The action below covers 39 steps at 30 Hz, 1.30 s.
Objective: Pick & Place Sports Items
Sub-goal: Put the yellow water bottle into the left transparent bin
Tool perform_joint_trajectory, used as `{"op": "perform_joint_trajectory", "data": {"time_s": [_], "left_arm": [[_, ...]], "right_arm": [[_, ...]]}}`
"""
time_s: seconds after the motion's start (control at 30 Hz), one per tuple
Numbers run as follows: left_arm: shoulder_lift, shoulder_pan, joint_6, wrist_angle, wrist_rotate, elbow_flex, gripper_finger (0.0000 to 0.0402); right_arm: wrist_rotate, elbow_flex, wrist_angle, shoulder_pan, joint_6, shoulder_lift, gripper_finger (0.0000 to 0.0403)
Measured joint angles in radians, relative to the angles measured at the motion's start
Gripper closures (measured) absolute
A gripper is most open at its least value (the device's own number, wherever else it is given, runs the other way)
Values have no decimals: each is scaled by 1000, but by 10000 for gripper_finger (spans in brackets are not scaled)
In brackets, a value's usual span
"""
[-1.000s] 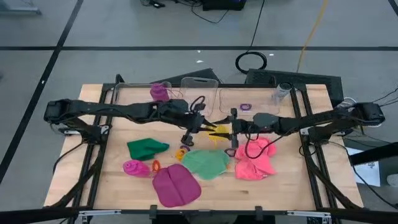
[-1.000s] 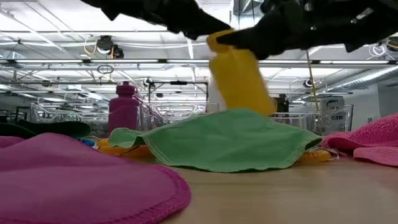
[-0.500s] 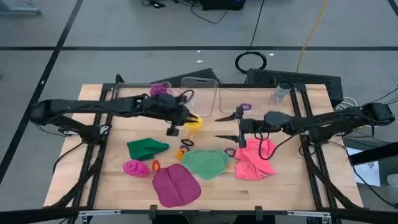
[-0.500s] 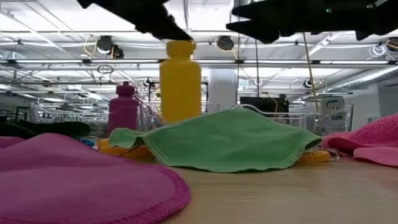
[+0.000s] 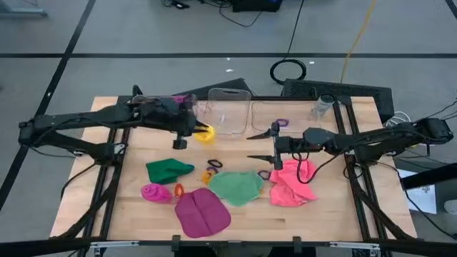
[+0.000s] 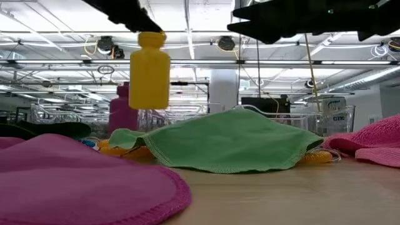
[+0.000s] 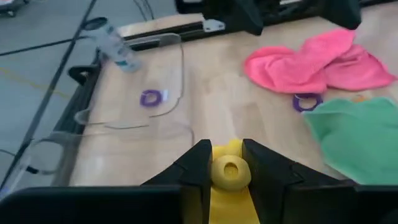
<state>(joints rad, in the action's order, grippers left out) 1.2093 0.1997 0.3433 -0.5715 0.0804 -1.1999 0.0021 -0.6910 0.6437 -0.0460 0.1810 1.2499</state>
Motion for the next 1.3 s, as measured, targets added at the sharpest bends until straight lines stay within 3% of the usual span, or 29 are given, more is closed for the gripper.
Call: {"op": "perform_joint_trajectory", "data": {"time_s": [0.47,0.73,1.07,1.3], "left_arm": [[-204,233,-28,-217,-7,0,346],[-269,437,-20,-291,0,-1,346],[-234,753,48,-303,246,16,346],[-236,915,48,-229,314,113,346]], "right_arm": [[1,1,1,0,0,1,130],[1,2,2,0,-4,1,140],[1,2,-6,0,-4,1,140],[6,21,-4,0,-5,2,140]]}}
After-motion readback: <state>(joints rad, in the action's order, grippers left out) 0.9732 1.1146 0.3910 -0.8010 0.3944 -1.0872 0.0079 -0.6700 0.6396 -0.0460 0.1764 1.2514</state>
